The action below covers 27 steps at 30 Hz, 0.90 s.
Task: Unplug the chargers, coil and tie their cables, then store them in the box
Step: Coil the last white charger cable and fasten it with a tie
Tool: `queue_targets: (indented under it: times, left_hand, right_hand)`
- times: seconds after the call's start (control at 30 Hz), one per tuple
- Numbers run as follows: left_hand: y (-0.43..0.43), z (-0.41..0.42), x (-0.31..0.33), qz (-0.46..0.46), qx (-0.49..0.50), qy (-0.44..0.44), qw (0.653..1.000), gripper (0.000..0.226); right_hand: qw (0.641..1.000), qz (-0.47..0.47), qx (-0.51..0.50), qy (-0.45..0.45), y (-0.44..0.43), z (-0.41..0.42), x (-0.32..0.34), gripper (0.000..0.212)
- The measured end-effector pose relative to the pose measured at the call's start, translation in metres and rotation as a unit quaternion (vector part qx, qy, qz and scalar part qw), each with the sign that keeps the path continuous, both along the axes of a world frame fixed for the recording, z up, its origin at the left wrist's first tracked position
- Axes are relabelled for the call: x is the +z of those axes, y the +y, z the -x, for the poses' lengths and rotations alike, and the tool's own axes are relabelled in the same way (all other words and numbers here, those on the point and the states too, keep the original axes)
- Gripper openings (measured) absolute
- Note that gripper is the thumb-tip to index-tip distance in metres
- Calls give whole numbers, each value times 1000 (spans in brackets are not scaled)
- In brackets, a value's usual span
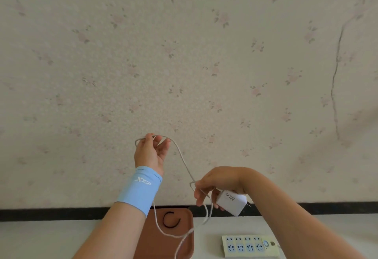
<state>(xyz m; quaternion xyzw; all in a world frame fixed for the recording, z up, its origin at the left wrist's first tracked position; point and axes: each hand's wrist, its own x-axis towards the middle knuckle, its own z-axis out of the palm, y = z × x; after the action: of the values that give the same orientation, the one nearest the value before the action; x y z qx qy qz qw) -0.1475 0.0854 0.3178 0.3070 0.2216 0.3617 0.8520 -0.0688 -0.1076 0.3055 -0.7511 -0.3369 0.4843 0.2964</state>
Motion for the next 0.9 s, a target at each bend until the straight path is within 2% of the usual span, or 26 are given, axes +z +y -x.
queue_targets:
  times: [0.07, 0.17, 0.23, 0.27, 0.33, 0.4, 0.43, 0.5, 0.63, 0.73, 0.8, 0.9]
  left_hand:
    - [-1, 0, -2, 7, -4, -16, 1000, 20]
    - [-4, -2, -2, 43, -30, -40, 998, 18]
    - [-8, -2, -4, 67, -87, -21, 994, 19]
    - [-12, -2, -7, 61, -132, 18, 989, 22]
    - [-24, 0, -12, -16, -238, 143, 961, 32]
    - [-35, -1, -17, -155, -314, 253, 902, 36]
    - [-40, -1, -17, -213, -331, 276, 877, 34]
    - [-42, -2, -16, -263, -337, 286, 858, 30]
    - [-44, -2, -15, -246, -342, 307, 853, 24]
    - [-42, -3, -16, -307, -266, 322, 855, 12]
    - [-40, -3, -17, -312, -190, 315, 876, 11]
    - [-34, -5, -11, -249, -104, 240, 932, 10]
  right_hand:
    - [999, 11, -16, -44, 1, -2, -1, 35]
    - [996, -11, -64, -58, 3, -3, -1, 34]
    - [989, -67, -121, -47, 5, -3, 0, 31]
    - [983, -96, -151, -35, 6, -3, 1, 30]
    - [972, -141, -188, -12, 7, -4, 3, 29]
    - [968, -156, -194, -14, 6, -3, 6, 31]
    - [969, -155, -193, -22, 6, -3, 6, 32]
    - [969, -154, -190, -32, 5, -2, 5, 31]
    - [967, -159, -188, -62, 4, 0, 0, 32]
    - [969, -159, -177, -72, 4, 1, 0, 27]
    - [977, -136, -155, -54, 4, 0, 0, 29]
    - [990, -66, -112, -52, 2, -2, -3, 38]
